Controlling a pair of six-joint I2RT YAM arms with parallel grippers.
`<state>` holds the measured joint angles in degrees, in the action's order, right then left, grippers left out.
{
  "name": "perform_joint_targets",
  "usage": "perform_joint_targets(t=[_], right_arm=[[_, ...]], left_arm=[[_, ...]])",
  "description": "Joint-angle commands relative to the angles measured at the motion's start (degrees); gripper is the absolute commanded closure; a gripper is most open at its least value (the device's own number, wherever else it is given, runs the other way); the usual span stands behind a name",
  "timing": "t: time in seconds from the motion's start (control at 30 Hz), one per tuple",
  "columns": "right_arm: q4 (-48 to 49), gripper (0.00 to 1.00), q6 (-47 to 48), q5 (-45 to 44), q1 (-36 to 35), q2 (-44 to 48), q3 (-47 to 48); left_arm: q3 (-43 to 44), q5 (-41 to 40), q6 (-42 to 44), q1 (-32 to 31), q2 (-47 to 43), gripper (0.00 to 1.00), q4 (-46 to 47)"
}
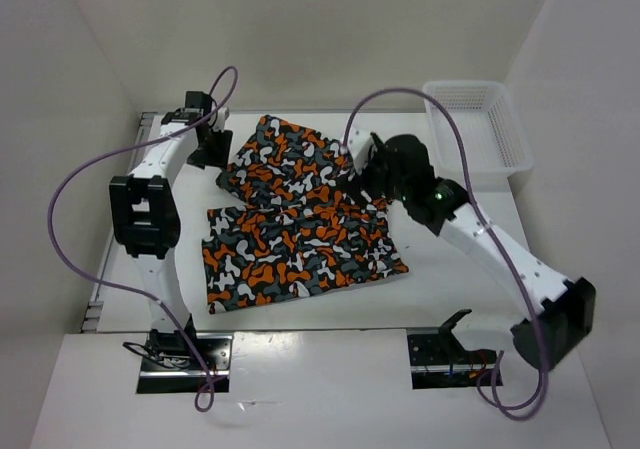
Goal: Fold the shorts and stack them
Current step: Flatten the shorts out, then fold the shorts
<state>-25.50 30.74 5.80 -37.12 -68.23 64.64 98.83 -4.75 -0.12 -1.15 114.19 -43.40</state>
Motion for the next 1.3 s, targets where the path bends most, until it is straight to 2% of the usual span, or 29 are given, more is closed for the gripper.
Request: perform_joint_targets(t=[0.0, 0.03, 0.17, 0.27, 0.4, 0.47, 0.53, 0.57, 0.67, 0.7, 0.83, 0.9, 0.93, 0.97, 1.03, 1.07, 1.1, 1.2, 1.27], right_arm=[[10.36, 0.16, -16.04, -2.98, 7.04, -11.90, 3.02], [11.77, 0.18, -17.98, -2.38, 11.59, -14.37, 3.73], [17.84, 0.31, -25.80, -3.77, 20.06, -23.86, 5.06], [20.40, 0.37, -27.23, -6.50, 22.35, -26.42, 5.06], [19.70, 0.37, -31.17, -8.18, 23.05, -31.43, 5.58], [19.70, 0.37, -33.19, -8.70, 23.94, -33.28, 5.58], [20.22, 0.37, -33.20, -7.83, 23.94, -35.65, 5.58], [20.22, 0.37, -33.20, -7.82, 23.94, -36.44, 6.19], [18.91, 0.36, -36.45, -10.09, 23.94, -40.22, 7.86], [18.90, 0.34, -37.76, -11.41, 23.94, -41.80, 7.87], [18.38, 0.34, -39.18, -16.87, 23.94, -44.18, 9.01], [18.38, 0.35, -39.18, -18.01, 23.94, -44.97, 9.01], [18.38, 0.39, -39.18, -17.50, 23.94, -45.76, 9.01], [18.38, 0.54, -38.48, -16.88, 23.94, -45.77, 9.53], [17.85, 0.77, -39.00, -16.88, 23.94, -46.38, 9.54], [17.85, 0.85, -39.00, -15.92, 23.94, -46.38, 9.54], [17.85, 0.97, -39.00, -15.39, 23.94, -46.38, 10.06], [18.99, 1.00, -35.33, -14.86, 23.42, -46.38, 10.59], [20.22, 1.00, -29.36, -14.86, 22.80, -44.90, 11.12]], left_arm=[[6.87, 5.97, 0.12, 0.80, 7.61, 0.33, -1.16], [8.47, 8.42, 0.12, 0.80, 10.41, 0.33, -1.16], [14.81, 13.45, 0.12, 0.80, 15.18, 0.31, -1.16], [15.34, 13.46, 0.12, 0.80, 17.99, 0.30, -1.16], [11.40, 12.41, 0.12, 0.27, 19.31, 0.31, -0.64], [9.73, 11.53, 0.12, -0.43, 19.31, 0.36, -0.64], [7.53, 10.12, 0.12, -0.43, 19.84, 0.46, -0.64], [6.74, 8.29, 0.12, -0.43, 19.84, 0.57, -0.64], [3.22, 4.95, 0.12, 0.09, 17.22, 0.78, 0.50], [2.34, 4.15, 0.12, 0.09, 16.33, 0.88, 0.51], [-3.98, 0.11, 0.12, 0.62, 10.62, 0.95, 1.03], [-7.50, -2.27, 0.12, 0.62, 7.98, 0.95, 1.56], [-8.29, -2.80, 0.12, 0.62, 7.98, 0.93, 1.56], [-8.91, -3.33, 0.12, 0.62, 7.11, 0.92, 1.56], [-9.53, -4.21, 0.12, 0.62, 6.58, 0.88, 0.86], [-9.53, -4.21, 0.12, 0.62, 6.57, 0.77, 0.16], [-7.79, -3.34, 0.12, 0.62, 6.57, 0.66, 0.15], [-1.38, 1.65, 0.12, 1.15, 6.04, 0.38, 0.15], [8.54, 4.48, 0.12, 1.15, 8.06, 0.33, 1.47]])
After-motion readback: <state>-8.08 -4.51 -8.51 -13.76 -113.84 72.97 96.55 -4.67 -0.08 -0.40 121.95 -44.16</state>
